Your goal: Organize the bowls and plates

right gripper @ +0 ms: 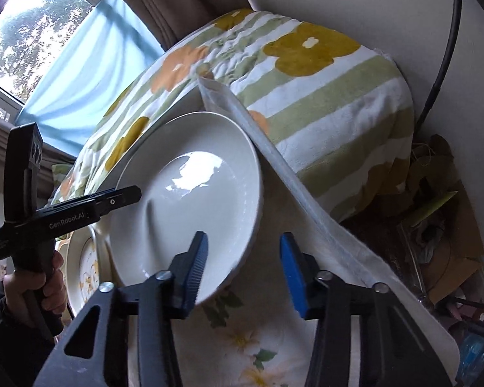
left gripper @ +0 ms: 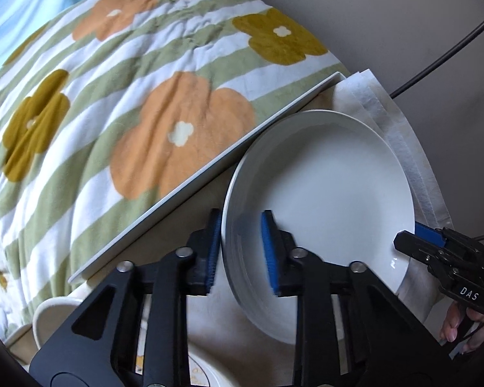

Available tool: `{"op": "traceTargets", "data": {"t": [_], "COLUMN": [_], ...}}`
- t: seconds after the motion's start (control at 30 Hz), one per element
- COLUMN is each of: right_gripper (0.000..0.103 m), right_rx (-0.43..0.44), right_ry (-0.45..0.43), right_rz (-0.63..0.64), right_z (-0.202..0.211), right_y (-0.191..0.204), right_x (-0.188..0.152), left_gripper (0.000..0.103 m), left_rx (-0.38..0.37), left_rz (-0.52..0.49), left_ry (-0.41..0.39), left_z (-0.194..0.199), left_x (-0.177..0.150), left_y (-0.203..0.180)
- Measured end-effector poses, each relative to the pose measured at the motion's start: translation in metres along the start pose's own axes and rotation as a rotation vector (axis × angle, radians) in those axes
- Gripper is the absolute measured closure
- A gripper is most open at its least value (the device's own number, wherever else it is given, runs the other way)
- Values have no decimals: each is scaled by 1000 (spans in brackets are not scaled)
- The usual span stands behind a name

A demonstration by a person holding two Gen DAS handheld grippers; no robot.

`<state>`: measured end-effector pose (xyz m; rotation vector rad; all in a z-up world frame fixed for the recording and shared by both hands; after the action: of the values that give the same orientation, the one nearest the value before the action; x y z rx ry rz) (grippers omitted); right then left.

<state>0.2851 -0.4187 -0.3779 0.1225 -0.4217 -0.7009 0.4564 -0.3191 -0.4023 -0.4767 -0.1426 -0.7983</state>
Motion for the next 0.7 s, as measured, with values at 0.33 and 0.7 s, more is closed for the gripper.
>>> {"op": "traceTargets", "data": {"t": [0.33,0.7], "right_gripper": [86,86], "right_rx": [-1,-1], "right_ry": [35,15], "right_rz": [16,63], "right_z": [-12,-1], "right_y": [6,8], "right_x": [-4,-5], "left_gripper": [87,87], "left_rx": [12,47], "left_rz": [-32,-51], "left_ry": [-17,-41], "left_z": [1,16], "left_x": [2,0], "left_y": [-1,-11]}}
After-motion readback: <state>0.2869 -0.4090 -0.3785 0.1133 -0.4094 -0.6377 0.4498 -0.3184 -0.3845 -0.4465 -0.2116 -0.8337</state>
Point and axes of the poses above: each gripper's, at about its wrist camera, not at the fingertips, and z roughly against the way its jaws point, y to its left, x to its top, the point moved 9 cm from there along -z, roughly the way its jaws point, and after that the axes turned 10 degrees about -x, right-handed, at the moved point
